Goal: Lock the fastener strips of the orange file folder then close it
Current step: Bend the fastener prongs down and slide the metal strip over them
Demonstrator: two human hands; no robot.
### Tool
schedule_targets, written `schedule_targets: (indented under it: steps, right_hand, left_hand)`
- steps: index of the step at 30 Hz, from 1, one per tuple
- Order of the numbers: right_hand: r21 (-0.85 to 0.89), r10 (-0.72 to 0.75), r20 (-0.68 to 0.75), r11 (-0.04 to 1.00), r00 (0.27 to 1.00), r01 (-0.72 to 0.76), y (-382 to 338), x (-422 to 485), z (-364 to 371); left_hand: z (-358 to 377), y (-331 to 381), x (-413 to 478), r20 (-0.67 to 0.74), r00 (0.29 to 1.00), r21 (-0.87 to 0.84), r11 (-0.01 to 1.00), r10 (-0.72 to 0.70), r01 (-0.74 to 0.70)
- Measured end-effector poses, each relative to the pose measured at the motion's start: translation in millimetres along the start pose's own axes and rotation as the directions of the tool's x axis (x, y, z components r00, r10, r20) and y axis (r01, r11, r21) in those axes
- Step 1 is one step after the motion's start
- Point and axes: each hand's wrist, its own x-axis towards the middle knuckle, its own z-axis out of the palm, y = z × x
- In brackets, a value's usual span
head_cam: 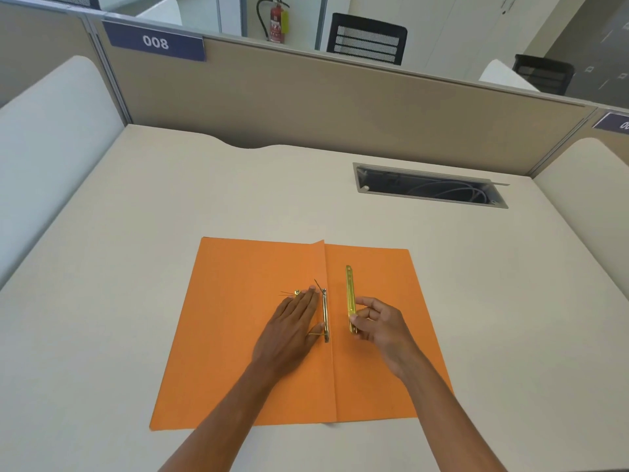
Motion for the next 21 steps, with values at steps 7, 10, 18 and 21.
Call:
schedule_targets:
  steps: [7, 10, 18, 21]
  right_hand:
    - [0.043, 0.002, 0.005, 0.999, 1.0, -0.002, 13.6, 2.5, 10.1]
    - [0.014, -0.007, -0.067, 1.0, 0.998, 0.007, 23.7, 6.6, 12.1]
    - [0.057, -0.059, -0.057, 0.996, 0.997, 0.062, 40.3, 12.8, 4.6]
    - [0.058, -0.073, -0.056, 0.995, 0.996, 0.076, 43.2, 15.0, 5.3]
  left_hand:
    - [0.3, 0.5, 0.0, 0.032, 0.999, 0.001, 1.0, 0.024, -0.024]
    - [0.6, -2.9, 1.0, 0.032, 0.999, -0.022, 0.999, 0.035, -0.034]
    - [-1.4, -13.2, 20.9, -0.127, 0.963, -0.355, 0.917, -0.24, 0.182]
    - [-1.4, -12.0, 34.1, -0.15, 0.952, -0.37, 0.908, -0.267, 0.196]
